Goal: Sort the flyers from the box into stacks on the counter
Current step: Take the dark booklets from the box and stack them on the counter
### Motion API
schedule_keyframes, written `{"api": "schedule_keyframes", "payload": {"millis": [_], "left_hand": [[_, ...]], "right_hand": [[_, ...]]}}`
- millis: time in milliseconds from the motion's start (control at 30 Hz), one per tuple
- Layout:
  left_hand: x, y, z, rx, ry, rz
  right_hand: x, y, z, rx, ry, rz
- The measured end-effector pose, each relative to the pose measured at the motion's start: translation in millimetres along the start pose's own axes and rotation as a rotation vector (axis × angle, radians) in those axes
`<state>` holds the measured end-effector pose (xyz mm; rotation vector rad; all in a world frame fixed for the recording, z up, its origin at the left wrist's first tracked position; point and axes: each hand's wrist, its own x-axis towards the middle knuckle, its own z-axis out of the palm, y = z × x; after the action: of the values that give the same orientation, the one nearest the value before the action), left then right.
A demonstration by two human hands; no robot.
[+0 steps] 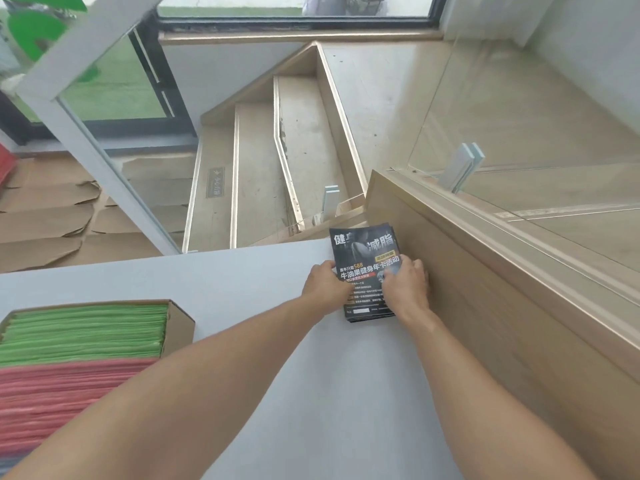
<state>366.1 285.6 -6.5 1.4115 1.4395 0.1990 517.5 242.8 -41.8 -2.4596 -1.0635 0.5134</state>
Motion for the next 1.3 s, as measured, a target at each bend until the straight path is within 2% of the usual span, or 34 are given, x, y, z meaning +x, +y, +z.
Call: {"api": "schedule_keyframes", "payload": {"millis": [67, 167, 300, 400, 567, 733, 867, 967, 1100, 1200, 1300], "left_hand": [[-2.8, -2.7, 0.0, 0.063, 0.003, -0.008], [-13.5, -7.2, 8.1, -0.089, -0.037, -0.025], [-28.5, -1.3, 17.6, -0.305, -0.113, -0.035], [-28.9, 8.1, 15.0, -0.377, -0.159, -0.077], [-27.6, 11.7, 14.1, -0.359, -0.173, -0.082], [-28.7, 9.0, 13.4, -0.375, -0.19, -0.064], [-34.5, 1.4, 2.2, -0.417, -0.187, -0.058], [-39.8, -16.4, -9.2, -0.43, -0.148, -0.073], [-64.7, -48.7, -24.8, -0.52, -0.055, -0.08], [-98.5, -67.4, -38.5, -0.543, 0.077, 0.021], [-141.4, -85.8, -53.8, -0.527, 0.287, 0.171]], "right_hand": [[-0.9, 0.9, 1.4, -0.108, 0.035, -0.005], [-4.6, -0.3, 2.0, -0.19, 0.063, -0.05], [-0.3, -4.7, 0.1, 0.028, -0.17, 0.051], [5.5, -5.2, -3.5, -0.016, -0.216, 0.078], [7.8, -7.3, -6.4, -0.121, -0.223, 0.085], [6.0, -6.5, -7.4, -0.106, -0.224, 0.093], [-5.8, -7.8, -8.7, -0.107, -0.115, -0.007], [-23.6, -20.0, -12.1, -0.178, -0.044, -0.12], [-59.7, -42.3, -2.4, -0.108, -0.103, -0.23], [-92.2, -56.9, 14.6, -0.039, -0.157, -0.367], [-131.3, -74.4, 28.7, 0.064, -0.181, -0.515]]}}
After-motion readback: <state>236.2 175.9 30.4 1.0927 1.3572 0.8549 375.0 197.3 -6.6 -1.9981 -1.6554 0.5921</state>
